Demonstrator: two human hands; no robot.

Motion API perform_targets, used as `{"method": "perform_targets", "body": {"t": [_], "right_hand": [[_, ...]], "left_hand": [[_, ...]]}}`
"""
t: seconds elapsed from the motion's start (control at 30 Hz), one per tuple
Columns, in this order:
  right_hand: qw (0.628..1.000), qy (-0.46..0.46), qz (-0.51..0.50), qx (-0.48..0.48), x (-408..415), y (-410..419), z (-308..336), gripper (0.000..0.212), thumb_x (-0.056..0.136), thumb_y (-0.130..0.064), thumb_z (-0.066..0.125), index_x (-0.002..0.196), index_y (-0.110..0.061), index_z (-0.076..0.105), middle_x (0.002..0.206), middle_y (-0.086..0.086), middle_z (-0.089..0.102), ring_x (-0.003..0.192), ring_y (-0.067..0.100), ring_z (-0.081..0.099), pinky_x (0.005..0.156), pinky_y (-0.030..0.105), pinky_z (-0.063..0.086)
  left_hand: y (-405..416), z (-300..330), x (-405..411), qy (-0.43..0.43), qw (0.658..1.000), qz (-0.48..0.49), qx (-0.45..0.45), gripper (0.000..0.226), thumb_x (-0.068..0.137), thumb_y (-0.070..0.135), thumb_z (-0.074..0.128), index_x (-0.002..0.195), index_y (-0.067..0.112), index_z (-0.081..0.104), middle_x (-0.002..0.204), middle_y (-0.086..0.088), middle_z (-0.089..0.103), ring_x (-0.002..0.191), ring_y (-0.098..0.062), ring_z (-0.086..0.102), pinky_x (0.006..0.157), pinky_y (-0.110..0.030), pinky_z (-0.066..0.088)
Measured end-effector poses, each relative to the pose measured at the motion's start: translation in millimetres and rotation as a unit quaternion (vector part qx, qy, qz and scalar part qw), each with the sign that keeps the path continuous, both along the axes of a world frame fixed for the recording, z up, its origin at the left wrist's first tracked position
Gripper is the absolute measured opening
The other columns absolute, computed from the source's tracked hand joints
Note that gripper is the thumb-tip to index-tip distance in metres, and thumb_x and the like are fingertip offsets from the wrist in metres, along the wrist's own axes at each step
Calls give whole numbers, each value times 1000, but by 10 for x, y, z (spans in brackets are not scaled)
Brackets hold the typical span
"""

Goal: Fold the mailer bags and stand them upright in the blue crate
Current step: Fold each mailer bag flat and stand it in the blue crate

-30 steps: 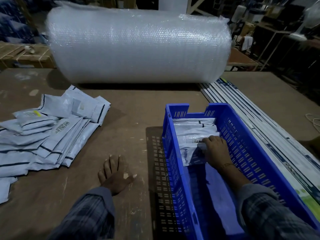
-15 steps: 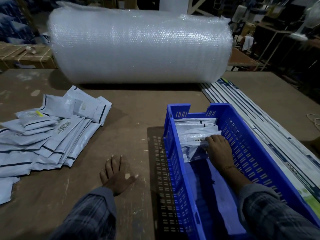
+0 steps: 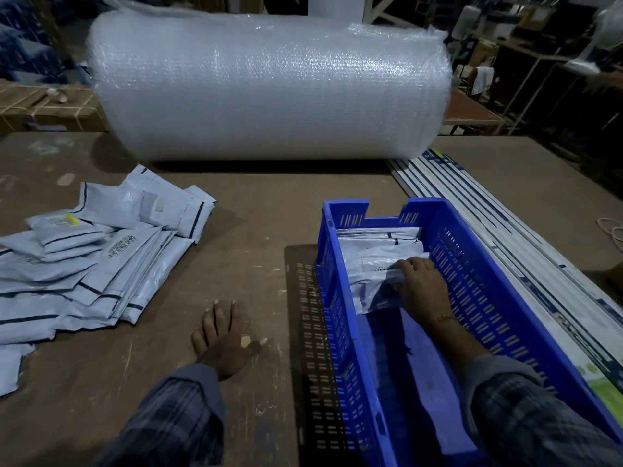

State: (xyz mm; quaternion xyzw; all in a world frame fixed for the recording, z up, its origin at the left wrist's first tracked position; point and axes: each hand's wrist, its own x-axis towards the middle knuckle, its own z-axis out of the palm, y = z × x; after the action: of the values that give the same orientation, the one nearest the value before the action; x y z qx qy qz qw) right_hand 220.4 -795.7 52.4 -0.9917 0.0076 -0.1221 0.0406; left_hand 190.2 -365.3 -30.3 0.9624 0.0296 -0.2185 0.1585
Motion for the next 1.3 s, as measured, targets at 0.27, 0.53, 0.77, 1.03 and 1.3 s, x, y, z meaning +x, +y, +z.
{"method": "perform_targets", "body": {"t": [0.27,0.53,0.77,1.03,1.3], "right_hand": [[999,34,-34,3,-88,161,563,42,79,-19,86,117,-12,70,121,12,66,111,34,57,84,44,53],[995,31,60,78,-335,1104,1424,38,95,-42,71,127,-20,67,124,3,67,115,22,60,98,41,52],[980,66,141,128,-581,2206,1653,25,96,-34,72,117,-22,70,113,-2,67,103,15,61,85,28,48],[970,104,180,126,-515,3453,1086,31,98,-42,65,125,-25,68,115,-4,66,105,15,60,91,35,52],[957,149,192,162,-319,4487,543,28,96,-29,68,123,-20,70,110,0,67,101,17,61,90,33,51]], "left_hand": [[23,-36,2,-23,1000,-3,-9,116,83,95,37,162,37,-25,168,-6,-37,157,-33,-27,124,-60,-2],[387,-115,-160,-122,990,-57,-36,88,93,86,24,166,45,-4,175,5,-19,161,-22,-10,125,-55,8],[1689,-246,-577,-228,968,-106,-3,65,106,61,19,167,41,14,175,12,13,159,-18,22,121,-52,27],[2810,-455,-549,-226,969,-91,-33,67,111,57,20,159,15,43,160,-8,47,139,-33,55,113,-52,44],[3324,-368,-596,-274,960,-1,-54,61,107,52,33,153,15,50,150,-14,56,134,-33,50,114,-46,28]]}}
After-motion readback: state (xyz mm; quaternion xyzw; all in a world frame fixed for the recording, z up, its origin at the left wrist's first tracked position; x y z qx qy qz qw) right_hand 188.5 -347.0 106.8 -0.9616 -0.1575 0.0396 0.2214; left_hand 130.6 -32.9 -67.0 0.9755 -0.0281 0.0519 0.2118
